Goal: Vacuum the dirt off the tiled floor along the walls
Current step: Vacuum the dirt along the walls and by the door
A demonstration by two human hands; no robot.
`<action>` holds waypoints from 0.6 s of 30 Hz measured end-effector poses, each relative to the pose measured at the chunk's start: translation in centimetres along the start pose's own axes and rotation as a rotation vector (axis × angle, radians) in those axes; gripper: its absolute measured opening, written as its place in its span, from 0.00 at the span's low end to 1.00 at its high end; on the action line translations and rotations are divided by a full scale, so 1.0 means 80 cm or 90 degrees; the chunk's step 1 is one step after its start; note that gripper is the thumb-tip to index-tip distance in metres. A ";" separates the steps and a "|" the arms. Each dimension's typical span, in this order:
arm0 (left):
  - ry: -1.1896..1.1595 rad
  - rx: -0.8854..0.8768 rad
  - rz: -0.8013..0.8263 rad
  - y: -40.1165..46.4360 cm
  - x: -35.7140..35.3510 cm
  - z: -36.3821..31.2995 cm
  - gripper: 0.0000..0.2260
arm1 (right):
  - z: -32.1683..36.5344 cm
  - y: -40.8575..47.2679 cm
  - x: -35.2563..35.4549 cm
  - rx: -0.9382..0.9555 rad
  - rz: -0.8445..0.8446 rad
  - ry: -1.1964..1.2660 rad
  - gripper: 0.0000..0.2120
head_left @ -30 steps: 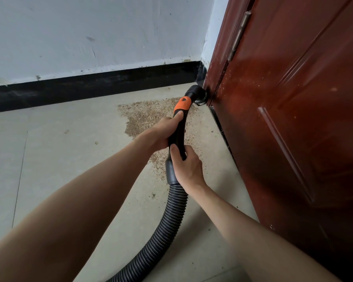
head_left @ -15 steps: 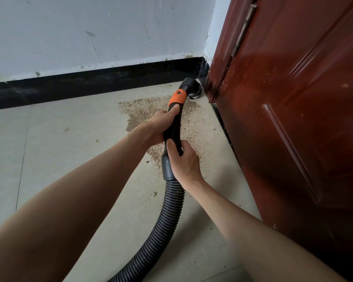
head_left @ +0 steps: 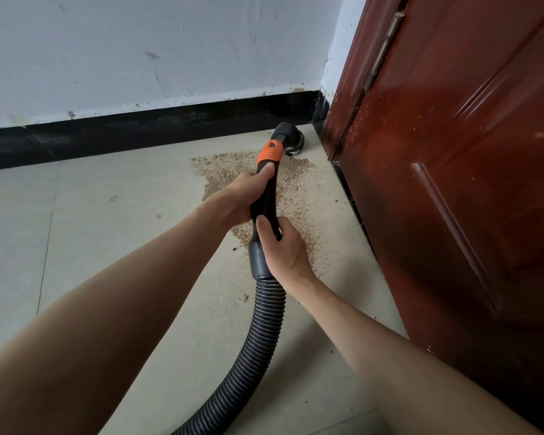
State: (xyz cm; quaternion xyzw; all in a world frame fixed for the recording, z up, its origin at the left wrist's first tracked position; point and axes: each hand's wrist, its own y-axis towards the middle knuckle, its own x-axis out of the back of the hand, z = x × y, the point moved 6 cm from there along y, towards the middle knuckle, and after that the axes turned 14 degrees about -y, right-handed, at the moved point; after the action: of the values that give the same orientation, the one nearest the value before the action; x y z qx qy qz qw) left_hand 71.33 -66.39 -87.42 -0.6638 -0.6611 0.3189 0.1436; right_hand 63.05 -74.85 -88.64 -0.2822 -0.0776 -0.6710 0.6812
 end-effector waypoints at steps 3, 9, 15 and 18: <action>-0.009 0.004 -0.008 -0.003 0.005 0.002 0.17 | -0.001 -0.003 -0.005 -0.002 -0.001 -0.006 0.12; -0.025 -0.001 -0.007 -0.010 0.011 0.000 0.14 | 0.005 -0.006 -0.008 0.002 0.005 -0.009 0.13; -0.025 -0.010 -0.028 -0.012 0.022 -0.008 0.16 | 0.017 -0.005 -0.011 0.013 0.018 0.004 0.12; -0.039 0.003 -0.041 -0.014 0.030 -0.002 0.17 | 0.016 -0.009 -0.020 0.005 0.046 0.002 0.13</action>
State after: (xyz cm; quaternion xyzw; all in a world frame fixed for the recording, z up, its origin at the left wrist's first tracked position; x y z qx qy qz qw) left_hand 70.39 -63.93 -87.17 -0.6315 -0.6854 0.3362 0.1352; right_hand 62.60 -72.82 -88.17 -0.2811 -0.0691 -0.6458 0.7065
